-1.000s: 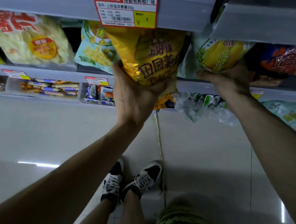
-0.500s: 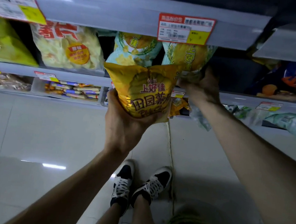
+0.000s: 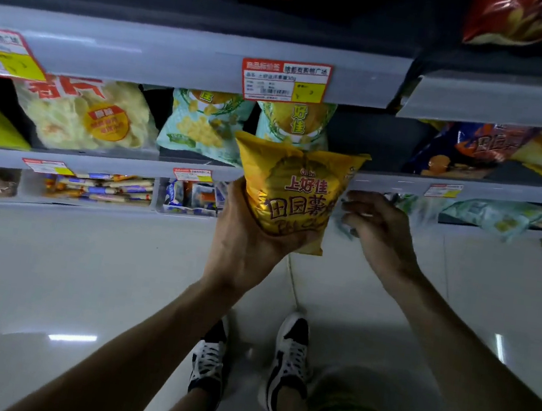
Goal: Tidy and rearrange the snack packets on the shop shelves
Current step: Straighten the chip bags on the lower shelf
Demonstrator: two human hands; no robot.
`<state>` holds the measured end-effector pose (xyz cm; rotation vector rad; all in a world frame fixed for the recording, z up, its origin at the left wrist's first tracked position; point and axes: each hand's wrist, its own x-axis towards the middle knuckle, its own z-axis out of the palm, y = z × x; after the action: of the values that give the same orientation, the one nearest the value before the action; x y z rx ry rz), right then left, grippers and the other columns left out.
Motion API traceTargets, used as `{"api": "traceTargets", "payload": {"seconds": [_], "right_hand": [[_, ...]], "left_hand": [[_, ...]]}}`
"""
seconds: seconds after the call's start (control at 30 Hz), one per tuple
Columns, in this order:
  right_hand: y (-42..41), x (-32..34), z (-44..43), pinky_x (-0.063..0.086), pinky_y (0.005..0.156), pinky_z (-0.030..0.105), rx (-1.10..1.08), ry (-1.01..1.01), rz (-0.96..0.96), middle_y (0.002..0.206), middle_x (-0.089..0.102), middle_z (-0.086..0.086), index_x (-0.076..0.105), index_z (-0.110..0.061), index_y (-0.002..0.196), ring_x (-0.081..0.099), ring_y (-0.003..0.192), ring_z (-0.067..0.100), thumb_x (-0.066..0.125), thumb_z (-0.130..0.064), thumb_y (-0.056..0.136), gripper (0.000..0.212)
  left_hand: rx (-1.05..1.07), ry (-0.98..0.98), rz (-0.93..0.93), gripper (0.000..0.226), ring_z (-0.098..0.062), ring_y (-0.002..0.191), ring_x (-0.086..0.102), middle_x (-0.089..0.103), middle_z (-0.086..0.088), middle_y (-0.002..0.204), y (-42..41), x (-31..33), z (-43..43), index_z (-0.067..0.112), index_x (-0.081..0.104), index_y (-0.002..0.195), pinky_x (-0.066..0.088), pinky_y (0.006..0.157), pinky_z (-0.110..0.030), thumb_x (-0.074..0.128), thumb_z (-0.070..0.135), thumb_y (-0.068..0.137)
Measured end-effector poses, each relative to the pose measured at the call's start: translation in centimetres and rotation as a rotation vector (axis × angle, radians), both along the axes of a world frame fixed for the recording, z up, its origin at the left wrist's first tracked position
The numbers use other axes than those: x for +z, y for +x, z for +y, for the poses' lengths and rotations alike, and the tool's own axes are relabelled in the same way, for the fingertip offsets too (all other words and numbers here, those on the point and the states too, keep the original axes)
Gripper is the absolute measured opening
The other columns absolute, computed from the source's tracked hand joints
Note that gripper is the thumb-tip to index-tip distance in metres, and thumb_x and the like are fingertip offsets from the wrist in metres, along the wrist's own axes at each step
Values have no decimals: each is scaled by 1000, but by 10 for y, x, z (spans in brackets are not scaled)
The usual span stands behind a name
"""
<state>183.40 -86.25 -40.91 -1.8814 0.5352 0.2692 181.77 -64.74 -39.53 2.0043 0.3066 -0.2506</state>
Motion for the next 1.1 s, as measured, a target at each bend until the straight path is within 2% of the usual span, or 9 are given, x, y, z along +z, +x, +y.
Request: {"api": "traceTargets", "payload": {"seconds": [0.1, 0.27, 0.4, 0.53, 0.6, 0.67, 0.83, 1.03, 1.1], "right_hand": [[-25, 3, -9, 55, 84, 37, 52, 28, -17, 108, 76, -3, 71, -19, 115, 71, 100, 10, 72, -8, 85, 32], [-36, 11, -30, 54, 97, 40, 111, 19, -73, 122, 70, -14, 62, -32, 133, 64, 118, 8, 73, -45, 83, 53], [-17, 8, -58, 50, 95, 28, 99, -8, -122, 125, 67, -17, 57, -29, 139, 60, 116, -3, 69, -48, 85, 59], [9, 3, -79, 53, 95, 33, 85, 15, -207, 125, 67, -6, 55, -16, 138, 62, 118, 14, 67, -45, 89, 59], [23, -2, -89, 54, 93, 33, 107, -14, -256, 128, 66, -1, 52, -10, 140, 62, 119, 18, 62, -35, 95, 53], [37, -4, -95, 53, 100, 36, 123, -44, -285, 136, 63, 5, 48, -8, 146, 60, 125, 20, 58, -35, 98, 56], [56, -3, -96, 48, 111, 43, 160, -36, -259, 153, 51, 6, 34, -14, 158, 53, 136, 20, 53, -46, 97, 71], [60, -8, -96, 42, 117, 51, 221, 10, -131, 165, 35, 8, 11, -23, 165, 40, 148, 26, 59, -39, 101, 82], [59, -6, -100, 40, 118, 52, 240, 39, -101, 168, 28, 5, 6, -26, 166, 34, 151, 26, 61, -34, 99, 86]], "left_hand": [[-37, -19, -16, 103, -3, 97, 60, 60, 14, 117, 4, -3, -29, 28, 40, 131, 43, 67, -7, 101, 54, 52], [-50, -37, -50, 105, -10, 107, 59, 59, 8, 123, 17, -7, -78, 24, 40, 136, 45, 71, -14, 98, 59, 56], [-64, -20, -92, 101, -15, 118, 55, 54, 3, 133, 30, -7, -110, 24, 42, 146, 52, 86, -32, 94, 59, 66], [-24, 45, -132, 96, -24, 132, 39, 40, -5, 139, 45, -5, -132, 35, 44, 154, 49, 104, -46, 81, 68, 72], [26, 71, -124, 94, -19, 128, 37, 40, -3, 133, 54, -1, -143, 38, 45, 155, 41, 109, -39, 75, 71, 71], [61, 42, -121, 90, -20, 126, 43, 45, -2, 129, 63, -1, -150, 36, 48, 153, 43, 107, -36, 75, 68, 73], [93, -44, -181, 70, -24, 118, 62, 64, -4, 129, 76, -12, -153, 26, 55, 145, 60, 91, -51, 76, 56, 85], [112, -97, -163, 49, -14, 115, 66, 68, -5, 129, 82, -7, -167, 15, 54, 145, 56, 86, -18, 70, 23, 99], [106, -78, -148, 46, -17, 114, 67, 69, -3, 126, 85, -9, -171, 19, 54, 142, 60, 90, -33, 67, 28, 99]]}}
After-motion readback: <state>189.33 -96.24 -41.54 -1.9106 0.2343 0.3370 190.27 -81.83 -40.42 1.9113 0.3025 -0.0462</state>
